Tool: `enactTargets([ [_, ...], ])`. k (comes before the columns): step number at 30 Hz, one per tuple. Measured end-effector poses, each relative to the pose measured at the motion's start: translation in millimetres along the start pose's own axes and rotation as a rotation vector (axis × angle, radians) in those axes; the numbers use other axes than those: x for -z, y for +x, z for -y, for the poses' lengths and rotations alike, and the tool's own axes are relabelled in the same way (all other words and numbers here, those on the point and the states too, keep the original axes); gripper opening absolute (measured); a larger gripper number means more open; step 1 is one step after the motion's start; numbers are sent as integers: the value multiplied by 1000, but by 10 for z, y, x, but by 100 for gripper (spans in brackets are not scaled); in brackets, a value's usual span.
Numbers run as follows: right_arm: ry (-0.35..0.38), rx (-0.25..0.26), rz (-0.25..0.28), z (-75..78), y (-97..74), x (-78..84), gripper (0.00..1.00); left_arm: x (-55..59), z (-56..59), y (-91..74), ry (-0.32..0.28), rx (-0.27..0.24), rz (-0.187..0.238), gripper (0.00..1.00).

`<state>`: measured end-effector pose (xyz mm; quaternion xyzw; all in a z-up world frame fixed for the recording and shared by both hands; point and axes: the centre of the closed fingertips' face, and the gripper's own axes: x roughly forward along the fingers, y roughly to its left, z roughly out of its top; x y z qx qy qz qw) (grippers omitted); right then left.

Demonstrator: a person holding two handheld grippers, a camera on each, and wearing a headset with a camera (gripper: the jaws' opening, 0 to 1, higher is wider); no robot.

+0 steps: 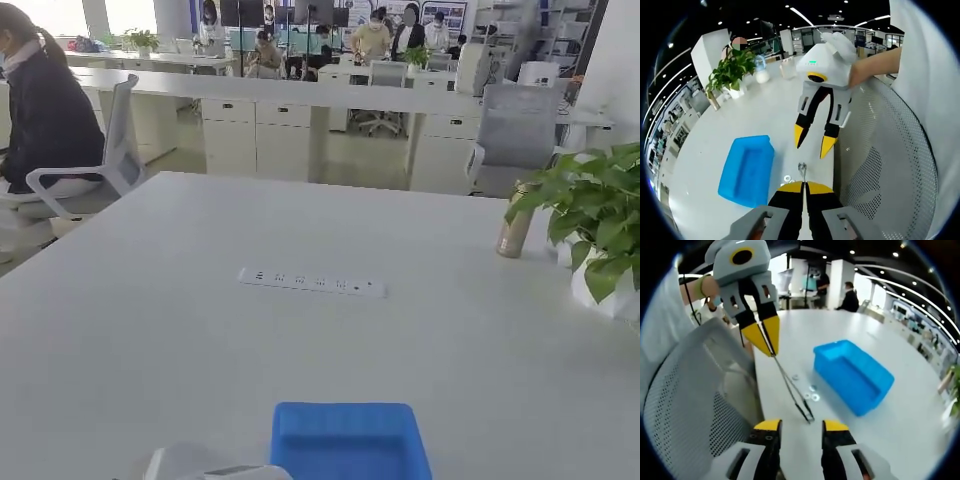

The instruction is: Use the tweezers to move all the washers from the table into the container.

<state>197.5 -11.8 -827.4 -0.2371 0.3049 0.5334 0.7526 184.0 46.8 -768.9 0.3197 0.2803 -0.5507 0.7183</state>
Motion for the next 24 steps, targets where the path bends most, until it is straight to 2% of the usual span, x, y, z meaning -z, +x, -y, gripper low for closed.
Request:
enactTargets([
  [11,-101,-20,19,-46,146,-194,24,-189,112,37,101,28,12,0],
  [15,-120,-44,25,-70,212,-222,20,-244,136,56,141,24,21,0],
  [24,-144,-72,2,-87,263,-193,15,-276,183,76,166,36,26,0],
])
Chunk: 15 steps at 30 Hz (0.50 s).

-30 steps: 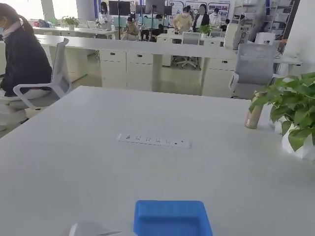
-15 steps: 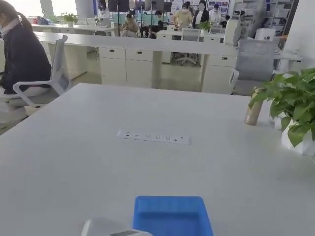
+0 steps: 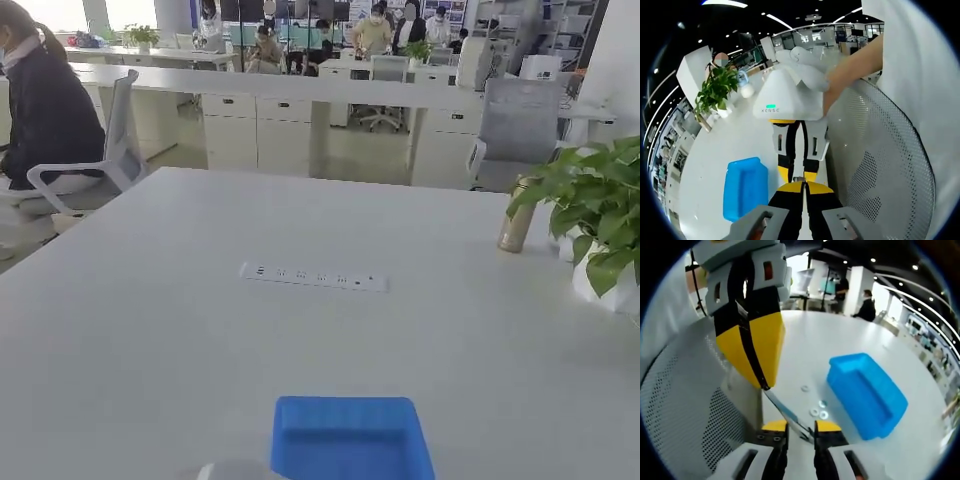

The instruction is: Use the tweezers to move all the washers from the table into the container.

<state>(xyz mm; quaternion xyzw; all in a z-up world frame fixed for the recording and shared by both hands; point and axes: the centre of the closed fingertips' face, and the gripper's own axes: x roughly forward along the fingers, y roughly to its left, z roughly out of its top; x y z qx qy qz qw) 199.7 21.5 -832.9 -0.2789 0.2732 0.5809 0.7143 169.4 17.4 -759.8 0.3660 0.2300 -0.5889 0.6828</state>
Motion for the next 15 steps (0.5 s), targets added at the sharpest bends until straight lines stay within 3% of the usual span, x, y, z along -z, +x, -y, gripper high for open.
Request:
enactTargets([
  [6,-17,6,5,14,9,14,12,-6,0,6,3,-5,2,0],
  [11,-91,16,-2,29,19,18,8,-16,-61,-9,-14,-37,17,0],
  [15,-89,10,14,-5,16,-35,7,-53,-114,-50,-19,-56,32,0],
])
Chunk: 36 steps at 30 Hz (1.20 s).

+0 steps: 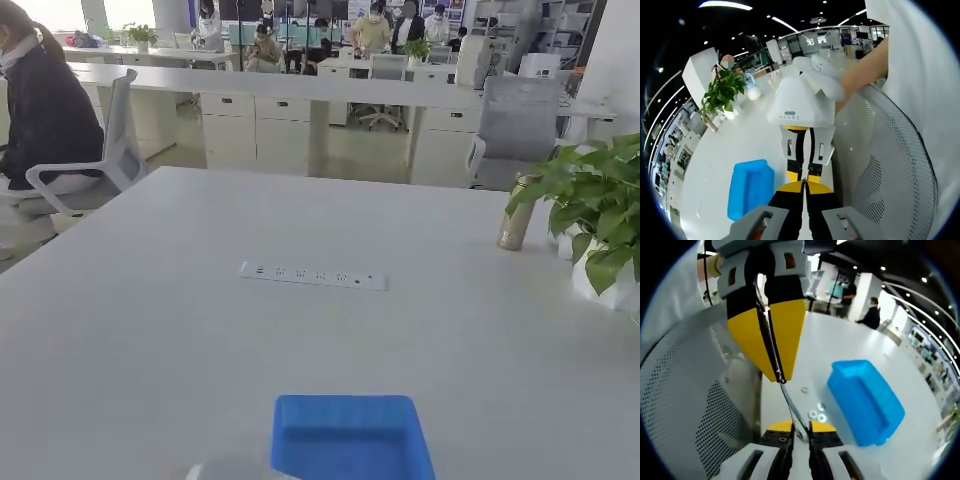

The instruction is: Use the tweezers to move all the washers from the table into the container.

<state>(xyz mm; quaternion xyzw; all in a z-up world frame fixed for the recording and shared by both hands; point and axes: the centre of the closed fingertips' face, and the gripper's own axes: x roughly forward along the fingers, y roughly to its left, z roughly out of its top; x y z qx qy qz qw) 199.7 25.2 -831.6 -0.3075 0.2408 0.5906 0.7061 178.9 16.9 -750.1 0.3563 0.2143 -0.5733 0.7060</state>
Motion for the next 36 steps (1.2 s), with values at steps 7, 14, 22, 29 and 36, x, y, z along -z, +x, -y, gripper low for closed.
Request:
enactTargets([
  [7,25,22,24,38,3,-81,6,-34,-75,-46,8,-19,3,0],
  [14,54,31,18,86,14,-47,6,-15,-138,-8,-22,-20,8,0],
  [22,92,39,29,116,19,-30,6,-35,-236,39,-75,-18,40,0],
  [29,87,50,24,141,12,-26,6,-56,-270,49,-57,-13,32,0],
  [36,115,54,24,159,6,23,7,-34,-299,75,-55,8,21,0],
])
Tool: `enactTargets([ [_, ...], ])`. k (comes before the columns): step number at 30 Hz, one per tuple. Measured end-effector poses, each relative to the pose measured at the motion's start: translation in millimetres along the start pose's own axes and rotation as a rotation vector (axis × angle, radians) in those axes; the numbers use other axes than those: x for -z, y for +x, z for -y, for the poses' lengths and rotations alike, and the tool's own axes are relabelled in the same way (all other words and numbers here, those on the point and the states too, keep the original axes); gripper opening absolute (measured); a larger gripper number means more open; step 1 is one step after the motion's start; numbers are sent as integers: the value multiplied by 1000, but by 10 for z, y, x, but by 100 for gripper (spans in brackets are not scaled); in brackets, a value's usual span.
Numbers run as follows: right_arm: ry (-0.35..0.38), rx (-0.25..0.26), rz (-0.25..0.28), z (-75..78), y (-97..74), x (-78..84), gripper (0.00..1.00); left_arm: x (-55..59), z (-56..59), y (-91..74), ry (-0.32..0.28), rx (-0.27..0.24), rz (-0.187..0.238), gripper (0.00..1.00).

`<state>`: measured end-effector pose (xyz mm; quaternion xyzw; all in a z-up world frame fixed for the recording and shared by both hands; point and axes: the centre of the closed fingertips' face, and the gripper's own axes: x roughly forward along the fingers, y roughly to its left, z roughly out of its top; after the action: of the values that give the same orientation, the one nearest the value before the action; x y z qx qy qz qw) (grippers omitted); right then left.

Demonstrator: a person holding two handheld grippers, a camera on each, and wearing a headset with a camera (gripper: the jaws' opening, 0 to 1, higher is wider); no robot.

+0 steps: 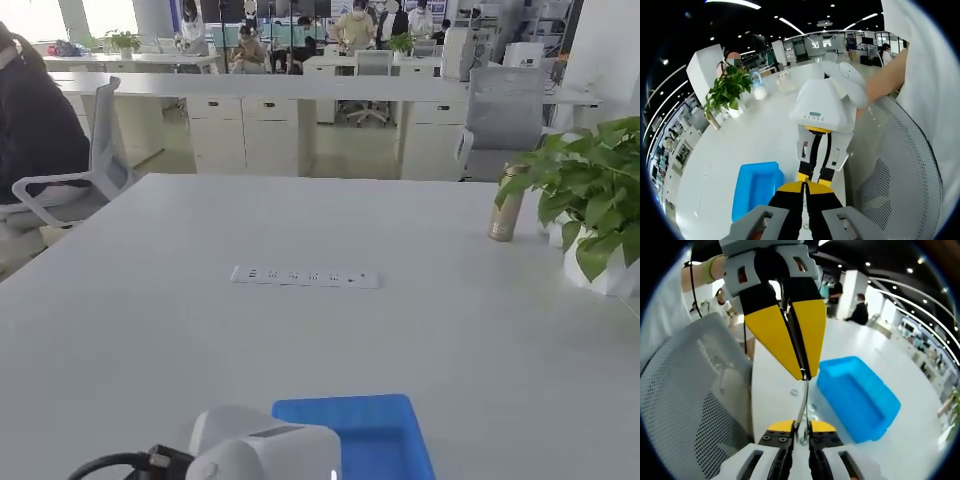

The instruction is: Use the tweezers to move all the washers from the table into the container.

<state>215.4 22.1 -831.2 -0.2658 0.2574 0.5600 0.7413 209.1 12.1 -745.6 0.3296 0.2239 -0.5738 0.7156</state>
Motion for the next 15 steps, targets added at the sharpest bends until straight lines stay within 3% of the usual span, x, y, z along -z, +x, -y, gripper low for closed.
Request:
enactTargets([
  [5,20,-3,-12,-5,3,46,8,6,-19,12,18,9,-23,0],
  [13,77,9,91,38,-123,-143,6,-50,3,51,40,33,-23,0],
  [15,89,0,90,26,-122,-125,5,-66,8,61,40,36,-20,0],
])
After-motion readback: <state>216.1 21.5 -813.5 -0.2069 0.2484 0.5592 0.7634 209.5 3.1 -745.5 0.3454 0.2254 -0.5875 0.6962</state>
